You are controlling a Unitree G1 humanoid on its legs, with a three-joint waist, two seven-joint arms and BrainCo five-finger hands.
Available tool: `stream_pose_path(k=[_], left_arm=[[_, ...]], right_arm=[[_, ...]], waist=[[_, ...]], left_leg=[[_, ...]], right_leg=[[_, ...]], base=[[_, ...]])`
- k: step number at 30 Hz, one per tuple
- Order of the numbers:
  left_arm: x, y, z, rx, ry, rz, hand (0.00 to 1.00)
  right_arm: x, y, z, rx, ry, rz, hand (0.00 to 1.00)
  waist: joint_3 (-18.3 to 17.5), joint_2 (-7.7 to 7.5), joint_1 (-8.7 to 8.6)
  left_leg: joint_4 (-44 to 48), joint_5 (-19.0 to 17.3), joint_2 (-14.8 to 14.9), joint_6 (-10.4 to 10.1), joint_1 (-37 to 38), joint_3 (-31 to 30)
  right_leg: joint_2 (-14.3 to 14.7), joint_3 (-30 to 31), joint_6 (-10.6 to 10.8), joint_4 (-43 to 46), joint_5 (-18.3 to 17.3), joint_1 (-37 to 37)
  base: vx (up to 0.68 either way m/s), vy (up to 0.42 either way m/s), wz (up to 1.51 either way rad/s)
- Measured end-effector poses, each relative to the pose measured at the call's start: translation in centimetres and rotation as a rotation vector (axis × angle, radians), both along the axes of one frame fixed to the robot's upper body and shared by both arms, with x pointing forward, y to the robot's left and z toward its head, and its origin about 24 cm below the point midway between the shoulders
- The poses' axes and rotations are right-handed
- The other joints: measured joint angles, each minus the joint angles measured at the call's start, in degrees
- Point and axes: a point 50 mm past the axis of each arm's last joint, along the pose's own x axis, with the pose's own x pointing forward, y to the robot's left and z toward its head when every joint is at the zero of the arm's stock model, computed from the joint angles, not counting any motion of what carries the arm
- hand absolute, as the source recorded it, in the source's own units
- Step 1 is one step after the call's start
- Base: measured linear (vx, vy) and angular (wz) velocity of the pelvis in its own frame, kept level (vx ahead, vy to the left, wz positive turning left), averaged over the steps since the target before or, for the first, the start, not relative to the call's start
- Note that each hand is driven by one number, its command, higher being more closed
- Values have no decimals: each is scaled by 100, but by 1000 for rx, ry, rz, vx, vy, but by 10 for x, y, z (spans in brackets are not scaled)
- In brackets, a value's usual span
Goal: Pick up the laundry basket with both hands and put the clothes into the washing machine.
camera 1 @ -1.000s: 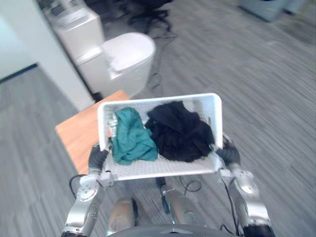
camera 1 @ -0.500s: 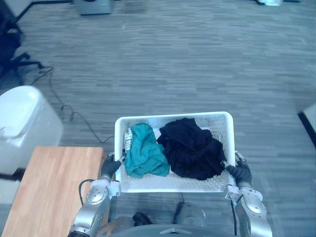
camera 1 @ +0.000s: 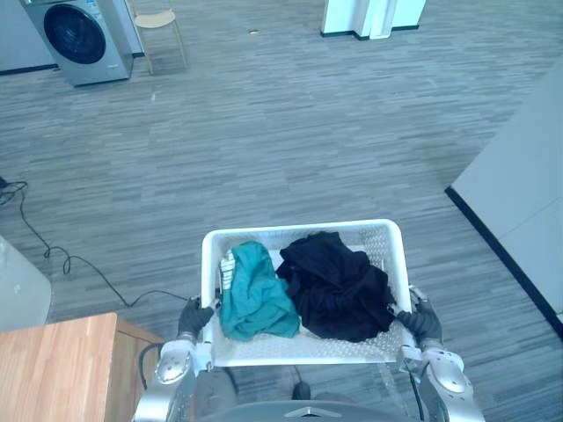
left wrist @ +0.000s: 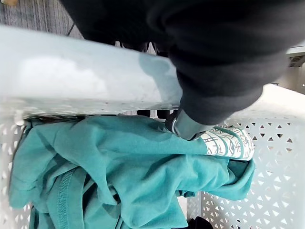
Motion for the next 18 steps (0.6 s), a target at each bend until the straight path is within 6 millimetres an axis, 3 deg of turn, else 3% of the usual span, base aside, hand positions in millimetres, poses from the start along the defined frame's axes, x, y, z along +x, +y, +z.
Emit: stream_pose_path(k=[2,3,5,6,8,9,10,11,12,14,16,17,18], left_arm=[[-2,3,-1,2,4,10,100],[-2,3,0,0,2,16,100],[-1,5,1,-10,-7,41,100],[3,5,8,-25,-41,69,100],[2,10,13,-17,-63,85,100],[1,12,13,-6,-67,93,100],[1,12,14,-1,-67,92,100],[2,14,14,16,-69,83,100],[0,16,14,38,-66,79,100],[0,21,15,66,-66,83,100],[3,25,21,85,-94,74,100],[5,25,25,89,-113,70,100],[10,24,28,87,-130,67,100]], right_arm=[[1,2,0,5,-2,9,100],[7,3,3,5,-20,13,100],[15,7,7,6,-44,30,100],[22,9,11,5,-67,42,100],[28,13,13,15,-83,49,100],[31,15,13,15,-90,59,100],[32,15,11,17,-86,57,100],[30,16,2,34,-53,41,100],[26,20,-9,65,-15,11,100],[22,26,-19,101,17,-15,100],[21,30,-20,123,17,-21,100],[22,30,-20,131,13,-23,100],[21,30,-20,135,9,-29,100]], waist=[[-2,4,58],[-3,5,95],[-8,2,151],[-30,-1,213],[-60,-191,253],[-85,-266,246],[-86,-264,219],[-73,-326,121],[-66,-368,63],[-58,-267,59],[-84,-217,-40],[-76,-213,-83],[-36,-141,-110]], left_leg=[[-830,157,-248,-122,-124,-170],[-1565,495,-436,-187,-263,-416],[-1854,925,-511,-211,-251,-463],[-1677,1104,-629,-71,-238,-397],[-1424,840,-859,172,-100,-214],[-1246,473,-1035,319,70,-108],[-1161,351,-1111,393,180,-81],[-1137,178,-1323,413,526,-86],[-1245,23,-1473,435,971,-118],[-1599,-91,-1511,446,1557,-195],[-1998,-91,-1570,444,1927,-364],[-2153,-119,-1594,395,2079,-441],[-2335,-184,-1567,289,2370,-603]], right_leg=[[-36,-7,36,-87,-19,64],[-109,6,153,-111,-91,98],[-203,105,321,-113,-195,164],[-370,236,529,97,-421,163],[-729,356,765,646,-866,80],[-1015,576,878,2080,-1059,-364],[-1165,727,887,2928,-1044,-657],[-1483,917,798,4607,-716,-1123],[-1606,1014,782,5732,-624,-1447],[-1502,862,679,6323,-716,-1770],[-1370,521,586,6052,-902,-2161],[-1270,442,555,5736,-1018,-2356],[-983,439,490,4867,-1080,-2612]], base=[[180,84,-8],[299,160,-10],[373,210,-17],[374,227,-24],[393,210,-23],[402,184,-12],[501,247,17],[595,284,40],[612,257,36],[555,159,9],[424,91,22],[490,47,31],[493,27,36]])
